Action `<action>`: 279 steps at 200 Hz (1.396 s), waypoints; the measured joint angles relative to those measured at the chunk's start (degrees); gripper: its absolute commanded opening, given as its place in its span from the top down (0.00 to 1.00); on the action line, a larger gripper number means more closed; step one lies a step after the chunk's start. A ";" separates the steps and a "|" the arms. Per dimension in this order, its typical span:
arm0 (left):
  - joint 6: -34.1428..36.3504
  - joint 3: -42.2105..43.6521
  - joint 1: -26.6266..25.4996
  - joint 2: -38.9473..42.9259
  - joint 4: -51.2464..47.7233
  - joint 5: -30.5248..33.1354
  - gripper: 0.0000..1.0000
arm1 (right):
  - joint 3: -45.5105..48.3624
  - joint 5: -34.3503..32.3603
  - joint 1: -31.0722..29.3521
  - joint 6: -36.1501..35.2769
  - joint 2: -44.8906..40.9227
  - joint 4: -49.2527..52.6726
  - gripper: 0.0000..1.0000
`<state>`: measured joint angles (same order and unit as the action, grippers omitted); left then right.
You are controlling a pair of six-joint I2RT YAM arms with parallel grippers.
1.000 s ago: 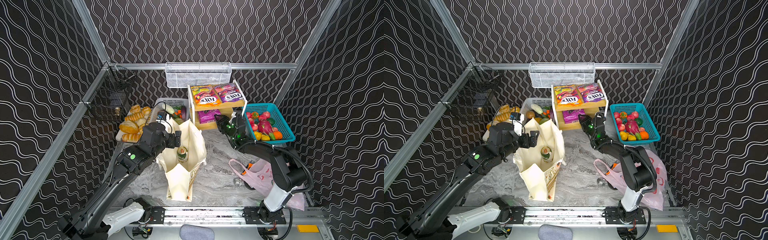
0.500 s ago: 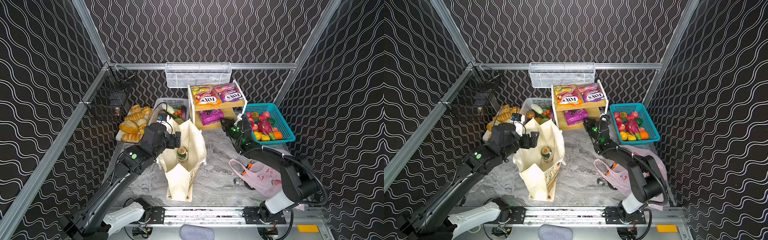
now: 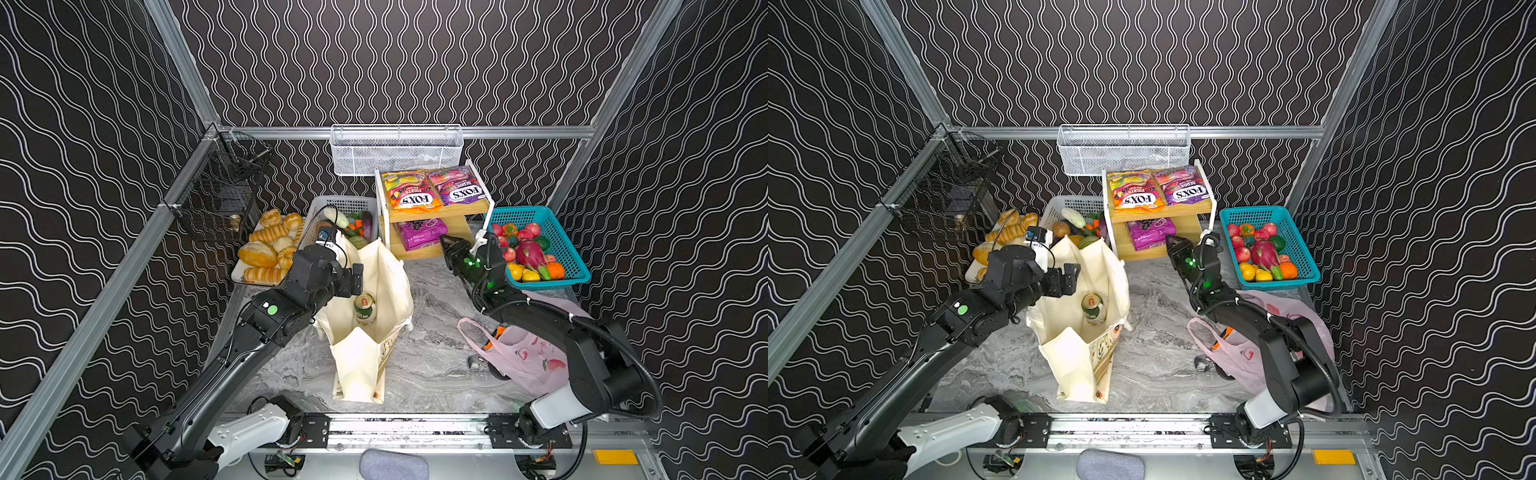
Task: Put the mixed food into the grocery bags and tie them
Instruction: 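Grasp the magenta grape-candy bag on the lower shelf with the right gripper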
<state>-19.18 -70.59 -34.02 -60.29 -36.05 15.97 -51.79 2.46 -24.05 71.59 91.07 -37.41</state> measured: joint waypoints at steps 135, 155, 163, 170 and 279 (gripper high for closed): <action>0.04 0.31 0.00 1.42 -0.50 1.75 0.07 | -4.02 2.54 -0.59 9.01 6.80 0.02 0.87; 0.02 0.46 0.00 1.40 -0.48 1.75 0.07 | -4.02 2.49 -0.59 8.96 6.78 0.00 0.95; 0.02 0.52 0.00 1.42 -0.48 1.75 0.07 | -4.02 2.38 -0.59 8.96 6.67 0.17 1.00; 0.02 0.55 0.00 1.44 -0.52 1.75 0.07 | -3.91 2.27 -0.59 8.92 6.40 0.31 1.00; 0.04 1.01 0.00 1.25 -0.44 1.81 0.07 | 9.05 -8.90 -6.71 7.89 -8.50 3.48 0.99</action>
<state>-19.14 -69.58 -34.02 -59.05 -36.49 17.78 -42.74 -6.44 -30.76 79.48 82.56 -33.93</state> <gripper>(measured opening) 0.934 0.057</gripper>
